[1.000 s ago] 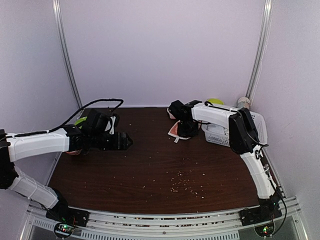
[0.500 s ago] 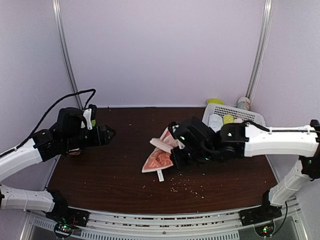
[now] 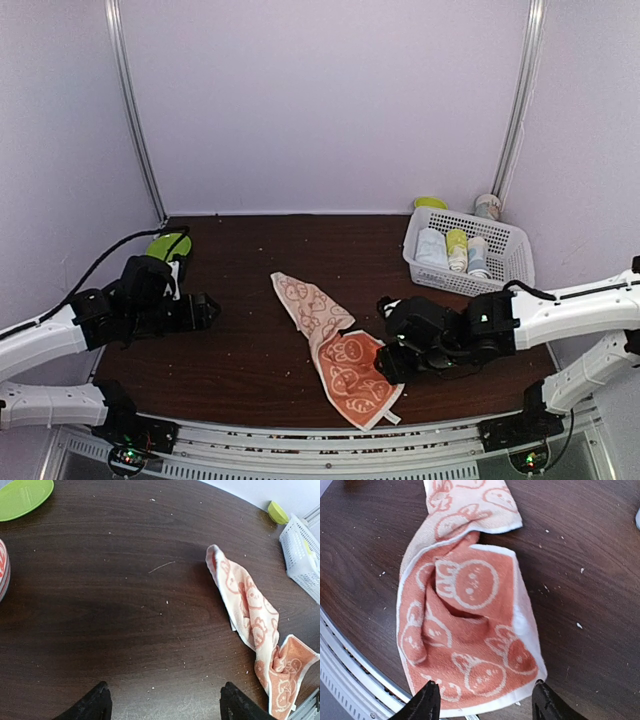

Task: Roll the towels
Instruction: Move the towel to the center of the board, then pick up the towel from the center of the board.

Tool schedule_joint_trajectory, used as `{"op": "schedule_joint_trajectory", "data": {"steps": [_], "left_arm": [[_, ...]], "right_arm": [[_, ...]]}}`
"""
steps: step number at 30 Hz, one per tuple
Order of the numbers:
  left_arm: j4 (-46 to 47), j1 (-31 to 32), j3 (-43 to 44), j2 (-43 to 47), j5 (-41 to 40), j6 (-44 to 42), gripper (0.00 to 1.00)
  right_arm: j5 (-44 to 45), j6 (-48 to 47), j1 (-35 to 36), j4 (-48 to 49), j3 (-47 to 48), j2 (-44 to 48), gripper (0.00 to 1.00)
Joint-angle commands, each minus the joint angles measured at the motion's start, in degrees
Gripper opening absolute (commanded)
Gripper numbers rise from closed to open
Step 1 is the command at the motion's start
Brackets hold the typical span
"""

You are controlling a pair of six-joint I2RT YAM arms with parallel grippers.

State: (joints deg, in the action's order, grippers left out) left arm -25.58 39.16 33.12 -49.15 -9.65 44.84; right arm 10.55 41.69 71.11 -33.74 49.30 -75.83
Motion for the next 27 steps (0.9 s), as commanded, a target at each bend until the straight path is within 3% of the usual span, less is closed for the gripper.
{"op": "schedule_joint_trajectory", "data": {"steps": [1, 6, 12, 17, 27], "left_arm": [[0.69, -0.13, -1.12, 0.95, -0.22, 1.44, 0.76], [0.45, -0.13, -0.70, 0.12, -0.10, 0.95, 0.76], [0.57, -0.13, 0.46, -2.30, 0.10, 0.08, 0.76], [1.28, -0.13, 0.75, -4.23, 0.74, -0.02, 0.76], [3.78, -0.12, 3.55, -10.08, 2.63, -0.81, 0.76]], "right_arm": [[4.14, -4.13, 1.31, -2.44, 4.97, -6.75, 0.64], [10.03, -2.73, -0.92, -3.76, 7.61, -11.28, 0.65], [10.42, -3.20, -5.72, -1.47, 5.16, -12.12, 0.64], [5.76, -3.52, -9.97, 4.47, -0.85, -5.58, 0.66], [-13.16, -0.81, -21.42, 23.43, -13.94, 3.64, 0.70]]}}
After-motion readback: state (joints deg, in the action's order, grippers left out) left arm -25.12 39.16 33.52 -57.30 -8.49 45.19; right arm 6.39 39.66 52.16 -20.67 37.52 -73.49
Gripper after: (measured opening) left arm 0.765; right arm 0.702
